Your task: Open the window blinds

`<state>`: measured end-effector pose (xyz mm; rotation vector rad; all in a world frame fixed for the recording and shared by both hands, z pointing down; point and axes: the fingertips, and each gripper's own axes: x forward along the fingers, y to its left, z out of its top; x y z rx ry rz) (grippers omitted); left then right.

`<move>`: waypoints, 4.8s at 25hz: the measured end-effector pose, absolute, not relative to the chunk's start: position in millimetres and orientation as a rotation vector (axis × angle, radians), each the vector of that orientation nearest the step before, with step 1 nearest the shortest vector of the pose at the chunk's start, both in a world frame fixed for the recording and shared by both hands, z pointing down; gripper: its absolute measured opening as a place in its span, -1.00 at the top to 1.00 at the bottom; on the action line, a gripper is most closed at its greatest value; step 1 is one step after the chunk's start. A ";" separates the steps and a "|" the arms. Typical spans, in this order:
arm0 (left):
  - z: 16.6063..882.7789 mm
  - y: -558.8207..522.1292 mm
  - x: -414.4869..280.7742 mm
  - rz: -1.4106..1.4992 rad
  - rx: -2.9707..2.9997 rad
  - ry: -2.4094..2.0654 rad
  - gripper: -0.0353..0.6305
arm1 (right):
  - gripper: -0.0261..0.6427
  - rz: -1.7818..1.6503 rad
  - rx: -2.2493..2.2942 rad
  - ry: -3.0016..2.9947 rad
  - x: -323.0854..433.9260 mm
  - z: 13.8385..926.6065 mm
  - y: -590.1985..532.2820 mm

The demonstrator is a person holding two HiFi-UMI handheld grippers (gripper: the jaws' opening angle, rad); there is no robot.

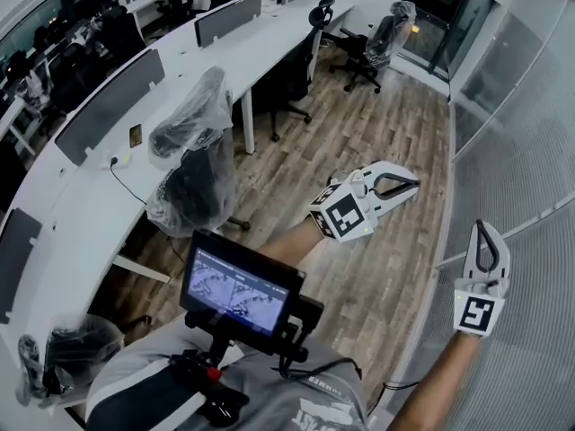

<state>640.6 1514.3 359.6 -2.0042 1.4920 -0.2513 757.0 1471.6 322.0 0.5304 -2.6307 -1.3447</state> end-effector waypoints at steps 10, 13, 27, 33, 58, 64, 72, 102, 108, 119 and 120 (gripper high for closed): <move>375.8 1502.6 627.0 -0.280 -2.031 1.465 0.89 | 0.93 -1.295 0.543 -2.608 739.9 338.2 1458.0; 381.3 1494.7 619.4 -0.295 -2.035 1.454 0.89 | 0.93 -1.303 0.568 -2.593 734.7 341.2 1454.9; 402.7 1363.6 592.6 -0.323 -2.067 1.475 0.89 | 0.93 -1.241 0.602 -2.595 720.6 360.0 1317.2; 402.1 1279.7 582.1 -0.352 -2.049 1.509 0.89 | 0.93 -1.231 0.571 -2.638 712.0 360.0 1229.6; 394.6 1027.3 404.4 -0.344 -2.091 1.456 0.89 | 0.93 -1.193 0.599 -2.637 525.7 359.2 976.9; 395.7 988.4 331.7 -0.328 -2.092 1.444 0.89 | 0.93 -1.195 0.647 -2.646 459.8 352.1 938.2; 403.3 955.4 268.0 -0.280 -2.100 1.502 0.89 | 0.93 -1.190 0.571 -2.627 393.3 358.7 906.8; 432.4 597.0 134.5 -0.444 -2.118 1.618 0.89 | 0.93 -0.993 0.497 -2.733 266.8 397.3 508.4; 445.3 508.7 65.8 -0.412 -2.169 1.600 0.89 | 0.93 -0.999 0.524 -2.681 209.5 406.8 430.6; 403.8 382.6 -71.2 -0.303 -2.182 1.462 0.89 | 0.93 -1.033 0.697 -2.585 88.3 368.8 321.5; 403.3 377.6 -80.4 -0.293 -2.186 1.464 0.89 | 0.93 -1.023 0.697 -2.583 80.4 371.0 316.2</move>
